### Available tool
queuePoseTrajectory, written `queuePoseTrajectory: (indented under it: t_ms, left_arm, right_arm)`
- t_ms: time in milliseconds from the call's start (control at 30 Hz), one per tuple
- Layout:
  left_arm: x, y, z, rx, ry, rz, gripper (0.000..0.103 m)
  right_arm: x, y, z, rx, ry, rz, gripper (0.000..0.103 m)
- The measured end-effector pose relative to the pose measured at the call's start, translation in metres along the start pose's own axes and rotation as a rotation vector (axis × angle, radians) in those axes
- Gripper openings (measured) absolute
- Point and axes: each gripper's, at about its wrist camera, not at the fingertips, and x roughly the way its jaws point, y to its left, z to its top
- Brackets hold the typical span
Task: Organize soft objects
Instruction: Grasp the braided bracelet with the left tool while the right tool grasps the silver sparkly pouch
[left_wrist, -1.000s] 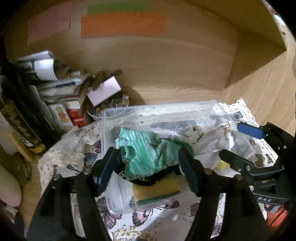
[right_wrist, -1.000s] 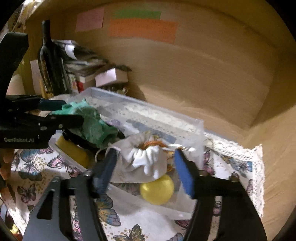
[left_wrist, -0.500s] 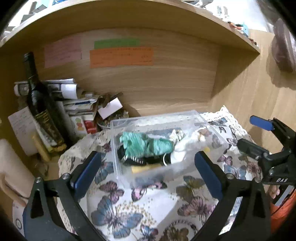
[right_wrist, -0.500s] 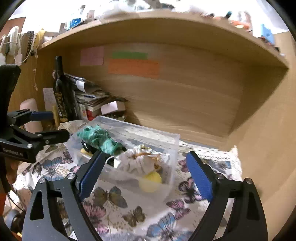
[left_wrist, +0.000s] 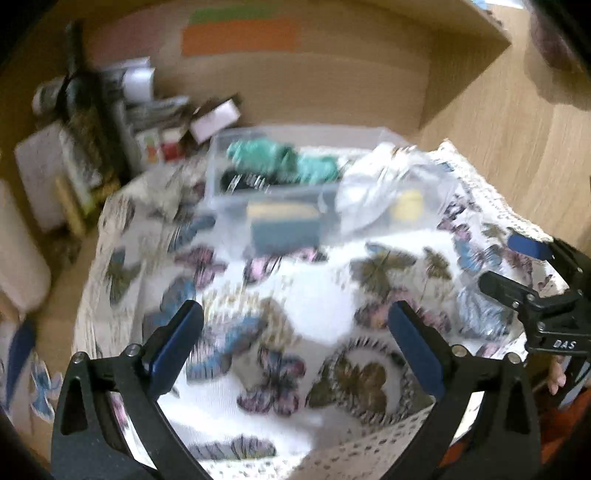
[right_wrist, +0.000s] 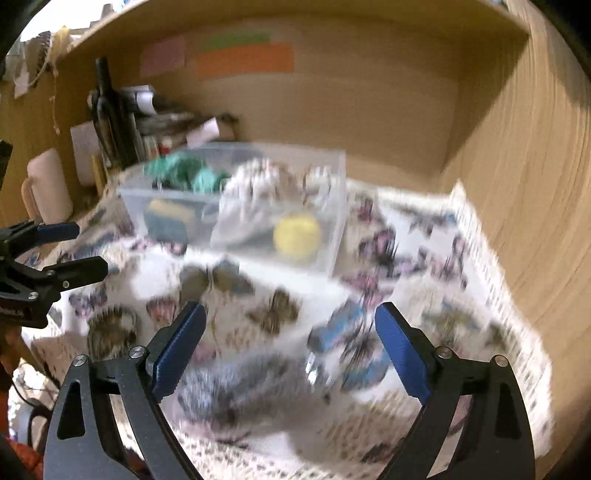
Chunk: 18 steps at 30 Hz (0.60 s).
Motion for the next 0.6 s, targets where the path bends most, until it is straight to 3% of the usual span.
queuePoseTrajectory:
  t_ms: [67, 133, 267, 433, 500, 567, 600]
  left_arm:
    - [0.001, 0.004, -0.01, -0.038, 0.02, -0.01, 0.098]
    - [0.004, 0.005, -0.019, -0.059, 0.052, -0.011, 0.081]
    - [0.007, 0.001, -0.03, -0.045, 0.065, -0.004, 0.072]
    - [0.01, -0.014, -0.037, 0.033, 0.058, 0.018, 0.042]
    - [0.009, -0.019, -0.039, 0.057, 0.053, -0.006, 0.029]
    - [0.009, -0.02, -0.039, 0.072, 0.051, -0.015, 0.019]
    - [0.009, -0.021, -0.038, 0.076, 0.051, -0.015, 0.009]
  right_arm:
    - [0.004, 0.0, -0.01, 0.02, 0.032, 0.012, 0.092]
    - [0.006, -0.001, -0.021, 0.045, 0.06, 0.024, 0.092]
    - [0.008, -0.004, -0.032, 0.106, 0.089, 0.058, 0.089]
    - [0.01, -0.005, -0.041, 0.153, 0.11, 0.134, 0.057]
    - [0.007, -0.003, -0.042, 0.146, 0.101, 0.139, 0.037]
    - [0.005, -0.001, -0.04, 0.134, 0.091, 0.136, 0.027]
    - [0.003, 0.0, -0.039, 0.129, 0.083, 0.139, 0.024]
